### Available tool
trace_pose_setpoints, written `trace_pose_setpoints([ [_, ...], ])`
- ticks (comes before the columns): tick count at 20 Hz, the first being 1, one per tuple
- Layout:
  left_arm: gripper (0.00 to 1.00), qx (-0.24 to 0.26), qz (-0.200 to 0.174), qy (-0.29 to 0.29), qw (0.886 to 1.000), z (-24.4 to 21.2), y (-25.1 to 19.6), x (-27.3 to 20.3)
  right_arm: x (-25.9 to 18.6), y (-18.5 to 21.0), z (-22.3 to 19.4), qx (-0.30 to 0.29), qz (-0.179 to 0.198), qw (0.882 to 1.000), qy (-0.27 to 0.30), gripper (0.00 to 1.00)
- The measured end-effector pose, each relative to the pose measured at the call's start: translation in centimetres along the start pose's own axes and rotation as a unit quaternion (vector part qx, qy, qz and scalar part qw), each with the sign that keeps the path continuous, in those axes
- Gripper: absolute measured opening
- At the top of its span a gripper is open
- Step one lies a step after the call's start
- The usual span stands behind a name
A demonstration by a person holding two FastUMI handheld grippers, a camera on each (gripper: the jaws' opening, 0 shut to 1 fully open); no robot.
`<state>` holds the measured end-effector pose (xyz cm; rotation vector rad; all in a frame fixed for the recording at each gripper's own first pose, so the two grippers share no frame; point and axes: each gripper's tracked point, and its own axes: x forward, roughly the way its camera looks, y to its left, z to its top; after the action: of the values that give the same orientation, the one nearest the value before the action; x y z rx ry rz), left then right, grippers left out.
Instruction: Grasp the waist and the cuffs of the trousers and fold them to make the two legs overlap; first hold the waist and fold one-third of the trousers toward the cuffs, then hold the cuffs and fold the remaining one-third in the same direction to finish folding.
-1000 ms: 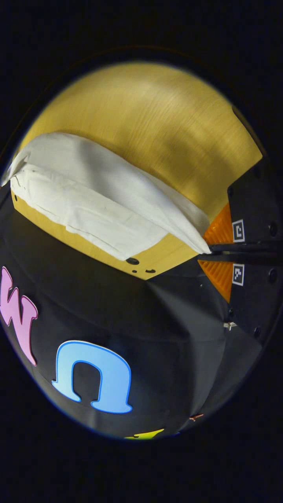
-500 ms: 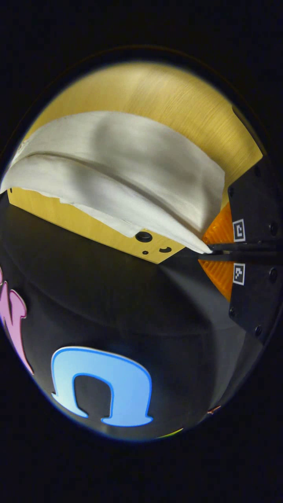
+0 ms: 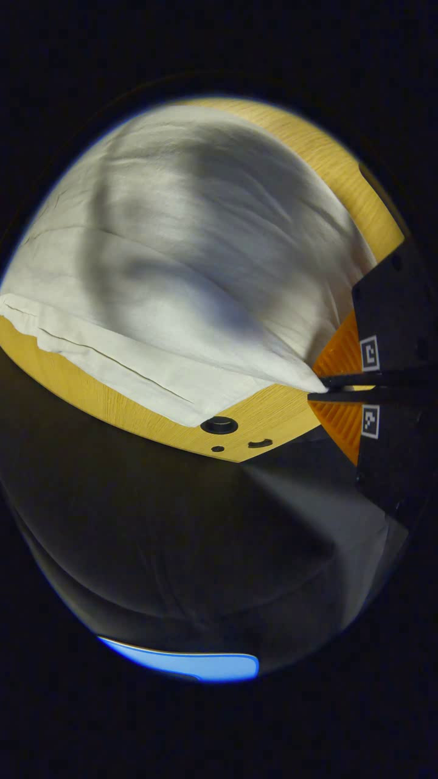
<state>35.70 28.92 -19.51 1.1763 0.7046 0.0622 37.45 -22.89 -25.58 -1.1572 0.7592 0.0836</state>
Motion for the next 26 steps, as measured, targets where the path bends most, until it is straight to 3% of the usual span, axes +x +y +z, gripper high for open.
trace_pose_setpoints([
  [1,0.15,-0.016,-0.009,0.004,1.000,-0.4,-0.5,-0.5,0.3,-0.9,-0.8,0.035,0.009,0.999,0.004,0.22],
  [2,0.45,-0.026,0.006,0.001,1.000,-0.7,0.0,-1.0,0.6,-2.1,-1.5,0.063,0.007,0.998,0.002,0.22],
  [3,0.75,-0.043,0.008,-0.005,0.999,-0.9,0.4,-1.3,0.7,-3.2,-2.2,0.090,0.003,0.996,0.000,0.35],
  [4,0.80,-0.063,0.010,-0.010,0.998,-1.0,0.5,-1.7,0.1,-4.0,-2.6,0.115,0.002,0.993,-0.007,0.39],
  [6,0.83,-0.094,0.018,-0.012,0.995,-1.8,0.9,-2.7,-1.4,-5.2,-3.6,0.160,0.007,0.987,-0.017,0.81],
  [7,0.95,-0.112,0.020,-0.014,0.993,-2.0,0.9,-3.5,-1.9,-5.0,-4.3,0.191,0.018,0.981,-0.018,1.00],
  [10,0.95,-0.193,0.019,-0.024,0.981,-2.2,0.2,-6.3,-4.4,-2.9,-5.3,0.301,0.032,0.953,-0.027,0.98],
  [13,0.95,-0.296,0.019,-0.024,0.955,-2.9,-1.7,-10.3,-7.0,-0.4,-4.7,0.427,0.076,0.900,-0.046,0.98],
  [14,0.96,-0.344,0.012,-0.023,0.938,-2.8,-3.0,-11.8,-7.6,0.5,-4.4,0.457,0.091,0.883,-0.055,0.98],
  [17,0.96,-0.482,0.001,-0.029,0.876,-2.4,-6.6,-16.2,-8.0,1.1,-5.2,0.512,0.084,0.853,-0.051,0.98],
  [21,0.96,-0.590,0.005,-0.074,0.804,-2.2,-6.9,-20.7,-7.5,1.2,-5.4,0.583,0.086,0.807,-0.050,0.98],
  [23,0.97,-0.614,0.007,-0.092,0.784,-2.1,-6.6,-19.6,-7.4,0.6,-5.5,0.610,0.078,0.787,-0.050,0.98],
  [26,0.97,-0.634,0.013,-0.094,0.767,-2.2,-6.5,-19.5,-6.5,-1.5,-6.1,0.639,0.060,0.765,-0.055,0.98],
])
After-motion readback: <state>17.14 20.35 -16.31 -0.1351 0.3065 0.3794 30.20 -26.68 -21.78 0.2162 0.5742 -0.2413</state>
